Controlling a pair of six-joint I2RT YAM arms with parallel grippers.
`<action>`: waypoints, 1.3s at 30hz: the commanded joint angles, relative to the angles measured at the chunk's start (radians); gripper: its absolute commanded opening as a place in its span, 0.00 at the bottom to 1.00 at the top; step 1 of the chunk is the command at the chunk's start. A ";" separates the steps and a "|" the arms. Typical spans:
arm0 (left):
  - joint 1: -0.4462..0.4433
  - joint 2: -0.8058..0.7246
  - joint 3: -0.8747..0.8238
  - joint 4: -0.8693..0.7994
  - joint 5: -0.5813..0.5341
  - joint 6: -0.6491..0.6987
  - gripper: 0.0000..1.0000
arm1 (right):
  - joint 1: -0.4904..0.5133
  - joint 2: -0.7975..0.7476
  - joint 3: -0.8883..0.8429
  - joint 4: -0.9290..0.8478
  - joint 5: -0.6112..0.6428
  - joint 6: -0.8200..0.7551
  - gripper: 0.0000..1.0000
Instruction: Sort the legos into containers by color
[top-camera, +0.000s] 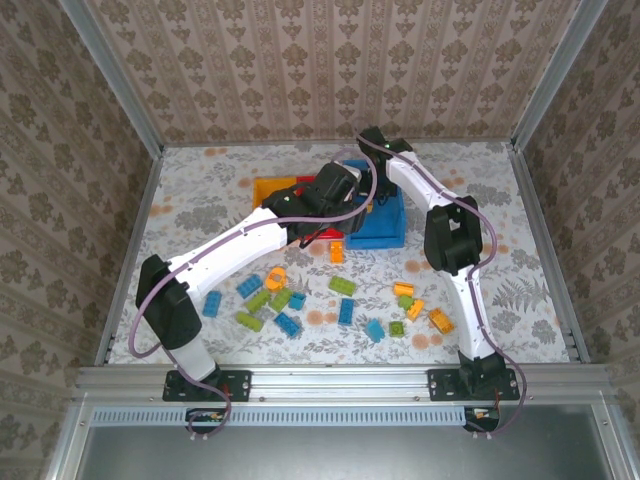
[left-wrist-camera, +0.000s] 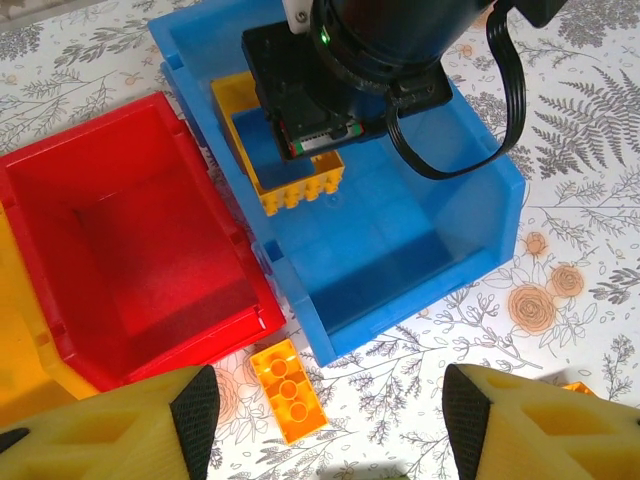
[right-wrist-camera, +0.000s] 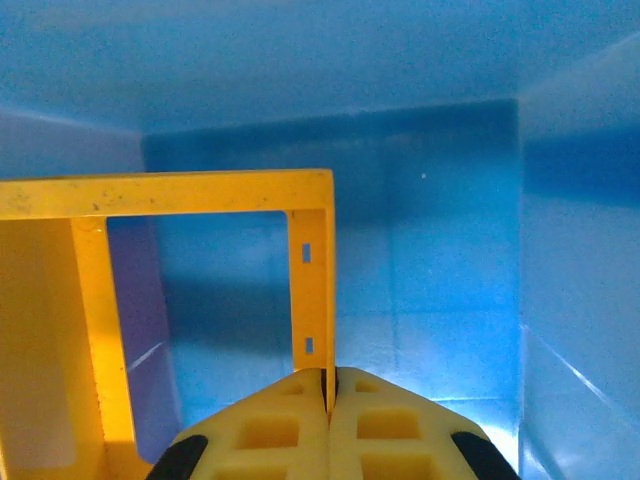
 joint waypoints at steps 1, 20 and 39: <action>-0.008 -0.045 -0.027 -0.045 -0.029 -0.007 0.64 | -0.003 0.022 0.044 -0.048 0.005 -0.019 0.14; 0.148 -0.467 -0.463 -0.283 -0.098 -0.427 0.63 | 0.071 -0.580 -0.393 0.252 0.080 -0.057 0.38; 0.736 -0.459 -0.790 -0.386 0.097 -0.287 0.69 | 0.489 -0.944 -1.243 0.964 -0.431 -0.236 0.67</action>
